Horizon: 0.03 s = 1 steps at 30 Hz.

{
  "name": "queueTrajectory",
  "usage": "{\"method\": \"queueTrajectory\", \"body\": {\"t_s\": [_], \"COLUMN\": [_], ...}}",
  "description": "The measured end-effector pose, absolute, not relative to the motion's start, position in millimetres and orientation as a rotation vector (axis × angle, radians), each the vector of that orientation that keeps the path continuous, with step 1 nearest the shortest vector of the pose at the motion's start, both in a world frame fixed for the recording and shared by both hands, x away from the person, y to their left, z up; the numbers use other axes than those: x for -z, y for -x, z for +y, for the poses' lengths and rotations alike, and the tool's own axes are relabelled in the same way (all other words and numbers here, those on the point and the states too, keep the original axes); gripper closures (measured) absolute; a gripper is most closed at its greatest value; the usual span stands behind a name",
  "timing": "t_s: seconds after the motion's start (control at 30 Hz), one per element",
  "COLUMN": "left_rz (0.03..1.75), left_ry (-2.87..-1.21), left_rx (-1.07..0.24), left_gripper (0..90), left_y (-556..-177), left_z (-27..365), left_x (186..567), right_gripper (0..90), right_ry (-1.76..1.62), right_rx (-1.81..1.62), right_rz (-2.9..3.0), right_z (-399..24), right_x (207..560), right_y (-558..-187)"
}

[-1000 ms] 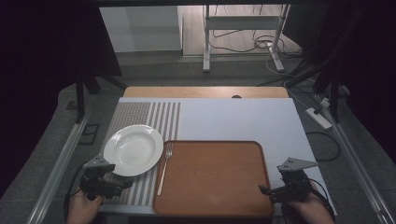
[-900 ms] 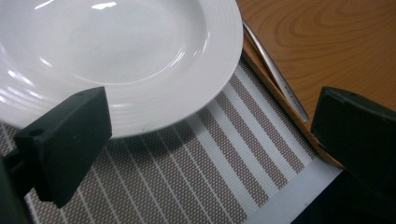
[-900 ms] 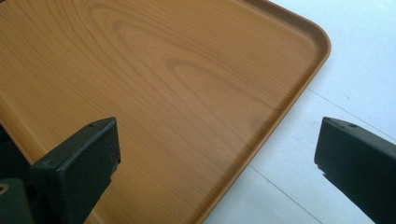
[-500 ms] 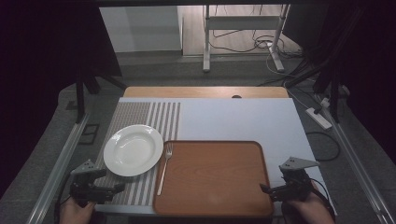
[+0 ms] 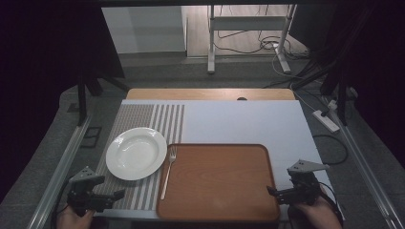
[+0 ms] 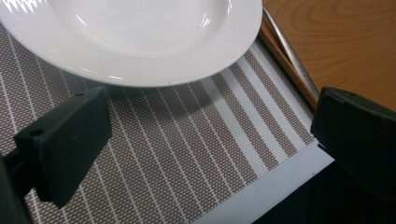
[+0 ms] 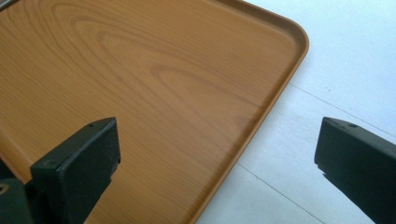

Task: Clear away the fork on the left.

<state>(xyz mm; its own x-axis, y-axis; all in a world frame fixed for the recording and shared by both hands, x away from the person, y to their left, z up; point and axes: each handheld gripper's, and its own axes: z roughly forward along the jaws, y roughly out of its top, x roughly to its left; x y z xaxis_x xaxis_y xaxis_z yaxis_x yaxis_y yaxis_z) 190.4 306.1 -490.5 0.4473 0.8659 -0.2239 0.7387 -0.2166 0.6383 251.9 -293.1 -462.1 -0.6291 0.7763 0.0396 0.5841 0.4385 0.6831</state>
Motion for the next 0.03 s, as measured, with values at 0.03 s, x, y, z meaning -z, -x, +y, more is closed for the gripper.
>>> {"method": "queueTrajectory", "body": {"t_s": [0.03], "left_rz": [1.34], "left_ry": [-2.009], "left_rx": [-0.234], "left_gripper": [0.0], "left_y": [-190.9], "left_z": [305.5], "left_x": [490.3], "right_gripper": [0.9], "right_ry": [-1.172], "right_rx": [-0.979], "right_rz": [2.416], "right_z": [-293.1], "right_x": [462.2], "right_y": [-251.8]}}
